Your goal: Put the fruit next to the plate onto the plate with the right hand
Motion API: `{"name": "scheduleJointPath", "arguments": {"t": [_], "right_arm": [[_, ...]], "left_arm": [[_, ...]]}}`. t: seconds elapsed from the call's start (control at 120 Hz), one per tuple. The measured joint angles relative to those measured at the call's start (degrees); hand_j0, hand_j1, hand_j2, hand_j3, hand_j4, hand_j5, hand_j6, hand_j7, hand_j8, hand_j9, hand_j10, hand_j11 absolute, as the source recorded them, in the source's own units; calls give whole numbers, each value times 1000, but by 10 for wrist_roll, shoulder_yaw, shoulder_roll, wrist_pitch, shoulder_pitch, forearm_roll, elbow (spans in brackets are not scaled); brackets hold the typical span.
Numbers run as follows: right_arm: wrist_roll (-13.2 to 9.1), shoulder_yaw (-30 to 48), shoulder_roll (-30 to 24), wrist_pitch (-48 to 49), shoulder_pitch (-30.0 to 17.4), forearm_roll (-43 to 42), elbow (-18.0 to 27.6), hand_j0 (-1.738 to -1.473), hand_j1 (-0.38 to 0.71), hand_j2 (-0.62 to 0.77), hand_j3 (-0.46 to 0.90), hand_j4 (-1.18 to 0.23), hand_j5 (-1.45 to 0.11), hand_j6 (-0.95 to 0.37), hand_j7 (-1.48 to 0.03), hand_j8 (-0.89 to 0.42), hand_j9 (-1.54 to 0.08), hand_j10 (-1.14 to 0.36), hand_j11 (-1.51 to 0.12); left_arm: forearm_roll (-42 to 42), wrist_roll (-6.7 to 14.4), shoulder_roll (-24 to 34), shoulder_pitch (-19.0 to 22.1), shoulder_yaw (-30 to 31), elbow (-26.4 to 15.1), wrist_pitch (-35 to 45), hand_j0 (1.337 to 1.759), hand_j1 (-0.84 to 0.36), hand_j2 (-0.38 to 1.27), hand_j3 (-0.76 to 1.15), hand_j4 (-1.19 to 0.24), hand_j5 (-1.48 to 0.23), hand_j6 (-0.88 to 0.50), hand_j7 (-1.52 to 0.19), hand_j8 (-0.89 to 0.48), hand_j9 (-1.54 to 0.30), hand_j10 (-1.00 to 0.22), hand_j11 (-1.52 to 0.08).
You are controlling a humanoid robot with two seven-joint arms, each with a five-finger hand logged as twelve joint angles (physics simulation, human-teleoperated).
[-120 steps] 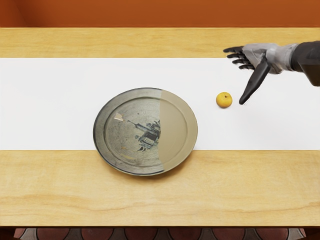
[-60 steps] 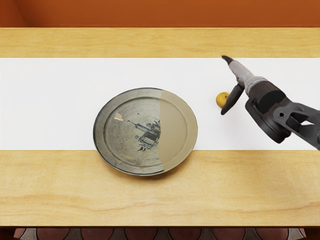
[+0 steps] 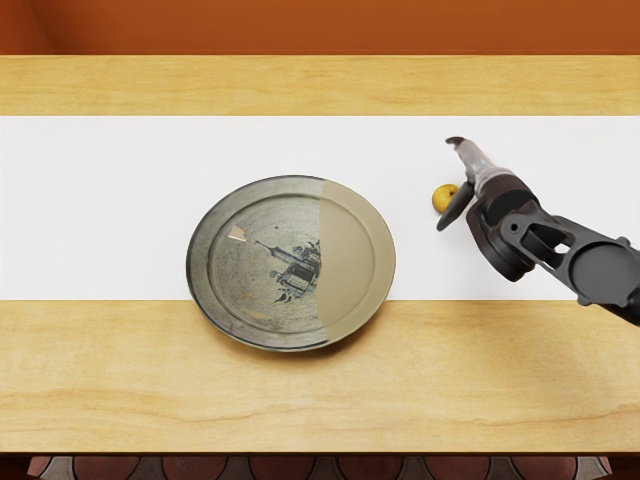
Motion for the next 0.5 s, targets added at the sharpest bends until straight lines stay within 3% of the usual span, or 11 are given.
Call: {"name": "scheduleJointPath", "arguments": {"t": [0.358,0.5], "right_arm": [[0,1,4,-1,-4,4,-8,-1658,58,-66,0,-342,-442,-343,-442,-342,-442,-341,-442],[0,0,8,-29,-9,7,-8,-1658,114,-75,0,-388,-503,-389,-503,-389,-503,-388,-503]], "left_arm": [[0,0,0,0,0,0,0,1658,328,3,0,-17,-23,-17,-23,-17,-23,-17,-23],[0,0,0,0,0,0,0,1658,328,3,0,-17,-23,-17,-23,-17,-23,-17,-23]]}}
